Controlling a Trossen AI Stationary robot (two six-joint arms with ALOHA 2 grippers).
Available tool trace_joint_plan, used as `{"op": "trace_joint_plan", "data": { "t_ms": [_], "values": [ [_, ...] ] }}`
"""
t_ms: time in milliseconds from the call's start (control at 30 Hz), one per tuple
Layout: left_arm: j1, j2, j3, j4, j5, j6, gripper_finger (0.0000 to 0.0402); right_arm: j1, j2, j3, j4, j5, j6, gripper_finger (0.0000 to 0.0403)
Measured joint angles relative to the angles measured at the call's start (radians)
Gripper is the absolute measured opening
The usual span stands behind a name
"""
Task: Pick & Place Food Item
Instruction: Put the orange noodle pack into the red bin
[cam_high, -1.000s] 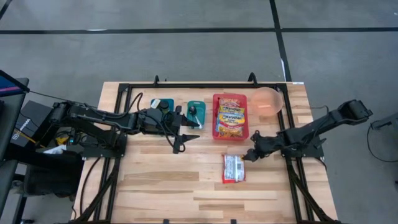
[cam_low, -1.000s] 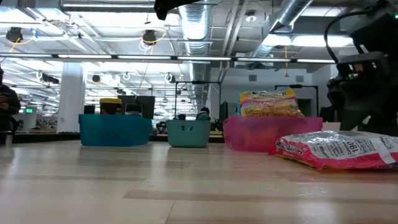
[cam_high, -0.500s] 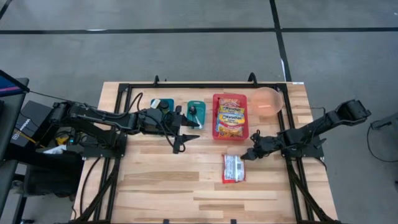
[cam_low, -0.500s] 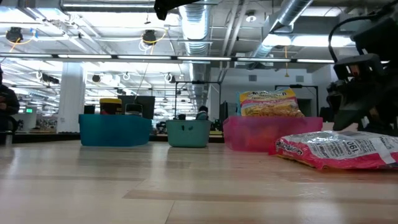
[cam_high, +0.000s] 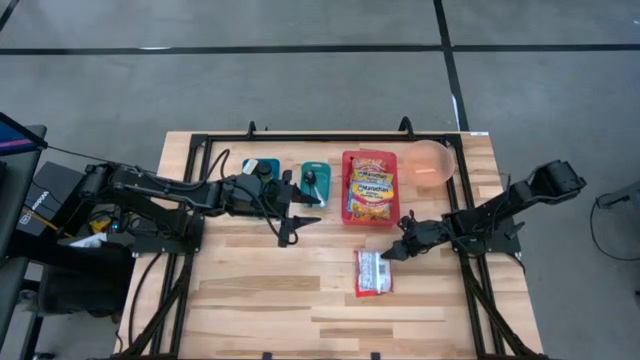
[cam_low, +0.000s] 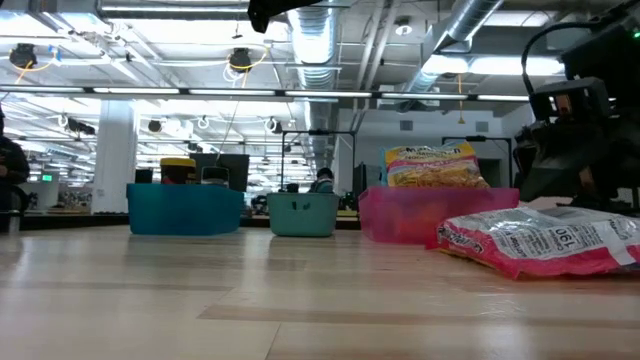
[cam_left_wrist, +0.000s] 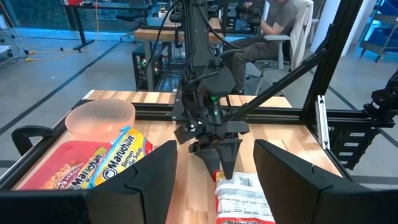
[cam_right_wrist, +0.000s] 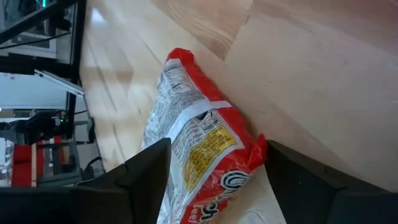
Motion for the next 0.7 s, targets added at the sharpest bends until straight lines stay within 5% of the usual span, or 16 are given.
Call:
{"op": "trace_joint_plan", "data": {
  "t_ms": [233, 700],
  "values": [
    [0.0, 0.0, -0.002, 0.001, 0.0, 0.0, 0.021, 0.0, 0.016, 0.0, -0.001, 0.0, 0.002, 0.0224],
    [0.0, 0.0, -0.002, 0.001, 0.0, 0.0, 0.021, 0.001, 0.017, -0.001, 0.001, 0.002, -0.015, 0.0084]
  ]
}}
